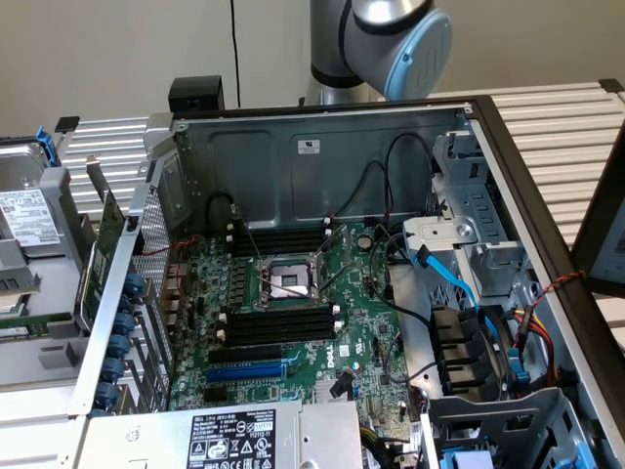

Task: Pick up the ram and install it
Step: 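Pick up the ram and move it above insertion slot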

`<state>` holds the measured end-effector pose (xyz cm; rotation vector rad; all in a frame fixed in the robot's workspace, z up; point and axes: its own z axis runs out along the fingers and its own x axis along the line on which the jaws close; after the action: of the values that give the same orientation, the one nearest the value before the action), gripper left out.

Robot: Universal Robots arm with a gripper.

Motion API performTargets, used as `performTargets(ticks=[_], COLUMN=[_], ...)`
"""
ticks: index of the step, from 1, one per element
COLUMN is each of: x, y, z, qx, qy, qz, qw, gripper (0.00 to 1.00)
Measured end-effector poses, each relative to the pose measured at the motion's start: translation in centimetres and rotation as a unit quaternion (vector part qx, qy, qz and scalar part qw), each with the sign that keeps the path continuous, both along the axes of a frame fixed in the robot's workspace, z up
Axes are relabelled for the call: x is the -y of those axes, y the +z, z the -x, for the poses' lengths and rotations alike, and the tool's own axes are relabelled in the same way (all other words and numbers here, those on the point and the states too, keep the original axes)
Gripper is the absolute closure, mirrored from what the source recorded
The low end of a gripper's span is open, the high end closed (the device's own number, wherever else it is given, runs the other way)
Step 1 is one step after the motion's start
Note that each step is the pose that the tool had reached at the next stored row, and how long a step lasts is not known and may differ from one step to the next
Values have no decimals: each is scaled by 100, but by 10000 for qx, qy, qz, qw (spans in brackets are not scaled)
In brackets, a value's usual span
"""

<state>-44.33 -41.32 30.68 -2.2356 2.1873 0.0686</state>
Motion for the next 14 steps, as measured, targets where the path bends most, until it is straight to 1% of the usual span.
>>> performTargets(ticks=[1,2,11,14], x=[5,14,59,80], y=[45,136,543,688], z=[-26,-77,-315,-418], qx=[-1,-3,-11,-14], qy=[1,0,0,1], qz=[0,0,0,0], qw=[10000,10000,10000,10000], gripper=[88,88,88,88])
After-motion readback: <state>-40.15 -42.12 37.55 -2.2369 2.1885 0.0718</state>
